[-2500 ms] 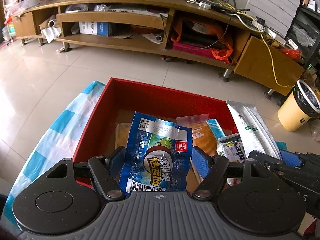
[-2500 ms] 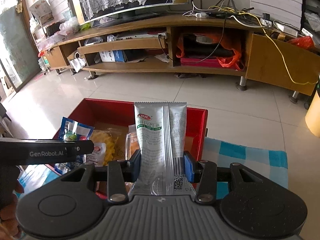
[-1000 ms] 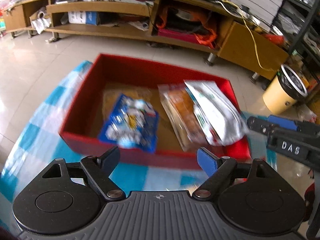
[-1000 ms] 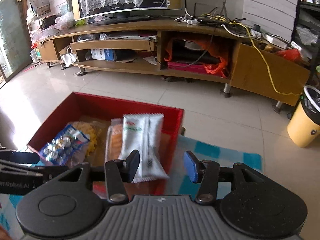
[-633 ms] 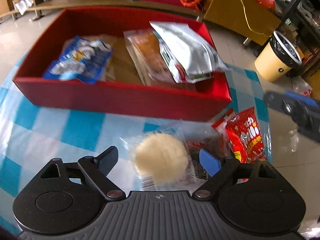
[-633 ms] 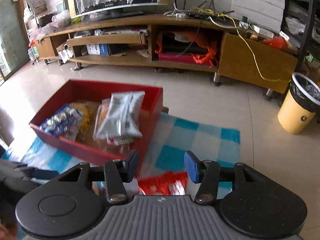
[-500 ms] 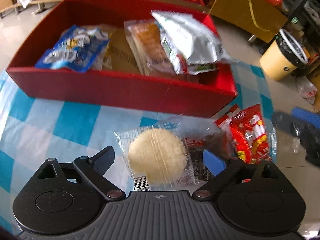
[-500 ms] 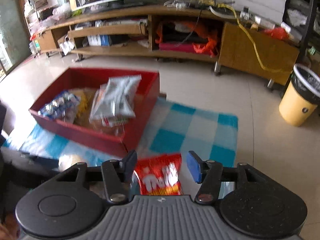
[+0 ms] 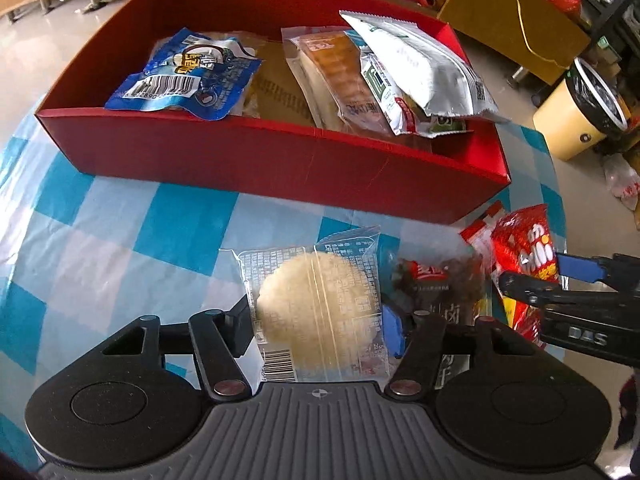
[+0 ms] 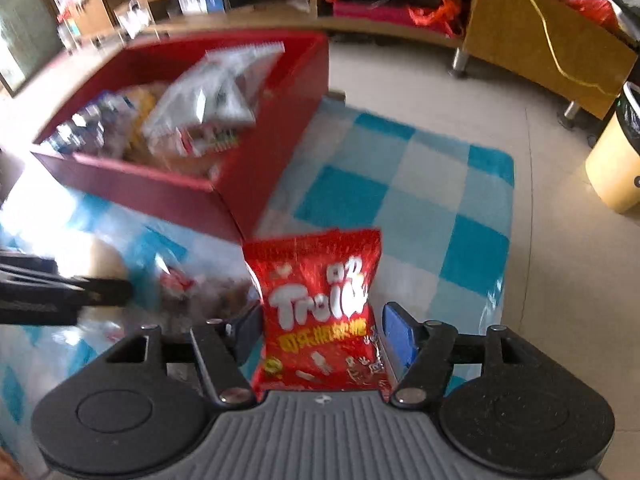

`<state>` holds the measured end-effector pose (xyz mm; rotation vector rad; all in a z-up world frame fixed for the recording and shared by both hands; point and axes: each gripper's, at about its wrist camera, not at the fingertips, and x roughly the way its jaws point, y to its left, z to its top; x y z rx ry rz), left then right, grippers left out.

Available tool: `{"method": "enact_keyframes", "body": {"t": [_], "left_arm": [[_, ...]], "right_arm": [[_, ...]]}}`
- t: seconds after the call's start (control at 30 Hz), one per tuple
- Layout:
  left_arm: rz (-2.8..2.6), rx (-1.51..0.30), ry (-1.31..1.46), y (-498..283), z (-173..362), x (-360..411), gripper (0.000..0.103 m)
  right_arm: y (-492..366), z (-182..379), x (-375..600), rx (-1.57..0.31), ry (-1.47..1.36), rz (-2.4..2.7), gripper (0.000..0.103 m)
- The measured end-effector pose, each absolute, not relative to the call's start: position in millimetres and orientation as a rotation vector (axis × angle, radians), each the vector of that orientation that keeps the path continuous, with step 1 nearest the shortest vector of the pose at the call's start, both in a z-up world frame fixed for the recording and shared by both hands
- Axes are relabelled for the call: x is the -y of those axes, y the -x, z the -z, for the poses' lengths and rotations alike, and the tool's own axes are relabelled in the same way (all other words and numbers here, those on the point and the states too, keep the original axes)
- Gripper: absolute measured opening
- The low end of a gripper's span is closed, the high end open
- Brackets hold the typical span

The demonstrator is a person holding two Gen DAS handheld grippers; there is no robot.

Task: Organize snacks
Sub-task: 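Grasp the wrapped round bun with the left tool while the right tool grasps the red Trolli bag, then carry the bun and Trolli bag into the red box and release both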

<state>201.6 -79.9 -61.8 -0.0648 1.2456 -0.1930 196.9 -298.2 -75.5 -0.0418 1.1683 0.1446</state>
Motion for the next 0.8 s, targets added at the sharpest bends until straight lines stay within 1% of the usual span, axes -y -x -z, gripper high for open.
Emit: {"method": "enact_keyframes", "body": {"t": [0.07,0.13,0.17,0.23,0.3,0.57,0.67,0.8], "left_arm": [[0.187,-1.244,0.054,-201.3,63.2,79.9,0.077],[0.178,-1.239,0.037,-202.1,64.6,82.0,0.078],[0.176,-1.234,0.029,-202.9,65.1,83.0,0.077],[0.181,-1.225,0.019,-202.6,64.0,85.1,0.069],[0.186,-1.220,0.006,-201.3,61.6,86.6,0.067],[0.187,-1.207,-0.001,-184.7,47.6,71.1,0.067],[0.179,-1.205,-0.005,-169.2,42.0,59.8,0.067],[0.154,-1.216,-0.031,-140.6,42.5,39.6,0.067]], "right_arm": [[-195.7,81.6,301.4,-1.178,0.026,-0.140,0.066],[-192.8,77.0,300.4,-1.163,0.037,-0.143,0.061],[-191.7,74.1,300.1,-1.155,0.040,-0.140,0.059],[-189.9,68.0,300.9,-1.140,0.030,-0.132,0.056],[-187.3,60.4,301.2,-1.120,0.030,-0.129,0.056],[-158.6,16.8,274.8,-1.008,0.050,-0.176,0.055],[-139.5,13.4,248.6,-1.003,0.073,-0.240,0.055],[-110.7,24.1,214.9,-1.038,0.111,-0.313,0.055]]}}
